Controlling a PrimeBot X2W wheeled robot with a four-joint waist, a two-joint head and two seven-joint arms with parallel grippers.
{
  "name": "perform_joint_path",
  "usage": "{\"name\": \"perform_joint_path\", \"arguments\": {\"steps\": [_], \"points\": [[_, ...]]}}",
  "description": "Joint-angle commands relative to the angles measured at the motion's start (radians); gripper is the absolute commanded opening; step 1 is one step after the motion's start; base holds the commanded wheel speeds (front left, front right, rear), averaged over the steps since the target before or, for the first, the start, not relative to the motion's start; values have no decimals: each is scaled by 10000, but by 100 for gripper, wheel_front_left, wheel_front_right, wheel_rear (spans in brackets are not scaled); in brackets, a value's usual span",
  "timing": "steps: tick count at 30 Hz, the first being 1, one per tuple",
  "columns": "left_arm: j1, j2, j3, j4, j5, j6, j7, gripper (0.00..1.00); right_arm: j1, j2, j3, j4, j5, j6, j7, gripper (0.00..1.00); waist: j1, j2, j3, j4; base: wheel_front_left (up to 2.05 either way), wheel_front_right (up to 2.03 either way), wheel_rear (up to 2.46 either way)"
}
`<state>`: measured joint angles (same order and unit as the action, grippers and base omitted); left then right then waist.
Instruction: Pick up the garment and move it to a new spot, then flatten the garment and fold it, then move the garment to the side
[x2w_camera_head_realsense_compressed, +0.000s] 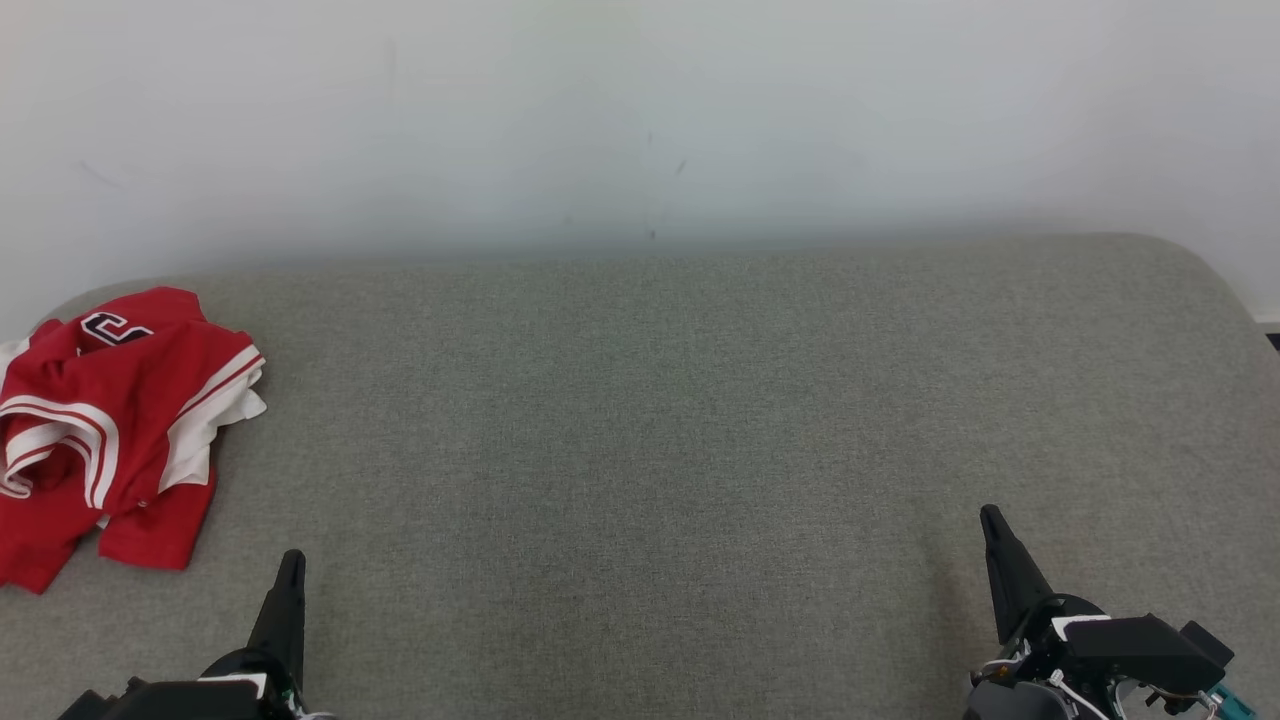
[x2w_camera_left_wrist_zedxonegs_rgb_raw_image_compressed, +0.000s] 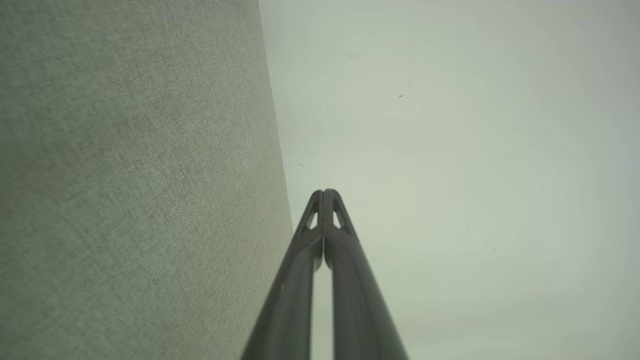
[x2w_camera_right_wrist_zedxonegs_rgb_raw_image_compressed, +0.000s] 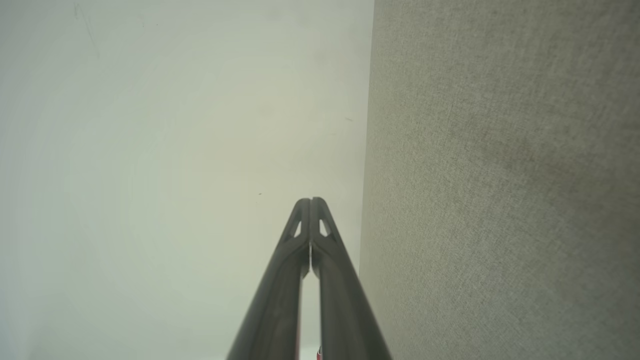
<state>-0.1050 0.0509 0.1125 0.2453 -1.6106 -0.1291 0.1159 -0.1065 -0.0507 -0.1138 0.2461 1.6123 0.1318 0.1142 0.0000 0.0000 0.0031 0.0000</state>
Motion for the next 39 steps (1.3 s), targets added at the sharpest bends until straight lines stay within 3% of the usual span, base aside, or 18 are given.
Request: {"name": "perform_joint_path", "arguments": {"steps": [1, 7, 8, 21, 39], "points": [[-82, -19, 25, -1, -46, -29, 0, 0, -47, 9, -3, -26, 18, -21, 26, 0, 0, 0, 0, 0, 0, 0, 0], [-82, -19, 27, -1, -46, -29, 0, 0, -47, 9, -3, -26, 17, -21, 26, 0, 0, 0, 0, 0, 0, 0, 0], [0, 0, 2, 0, 0, 0, 0, 100, 0, 0, 0, 0, 0, 0, 2, 100, 0, 0, 0, 0, 0, 0, 0], [266, -19, -142, -54, 406, 10, -476, 100, 241, 9, 302, 107, -603, -1, -476, 100, 0, 0, 11, 10, 0, 0, 0], [392, -13, -38, -411, 3390, 1, -1277, 100, 378, 7, 878, -332, -3756, -4, -1270, 100, 0, 0, 40, 24, 0, 0, 0]]}}
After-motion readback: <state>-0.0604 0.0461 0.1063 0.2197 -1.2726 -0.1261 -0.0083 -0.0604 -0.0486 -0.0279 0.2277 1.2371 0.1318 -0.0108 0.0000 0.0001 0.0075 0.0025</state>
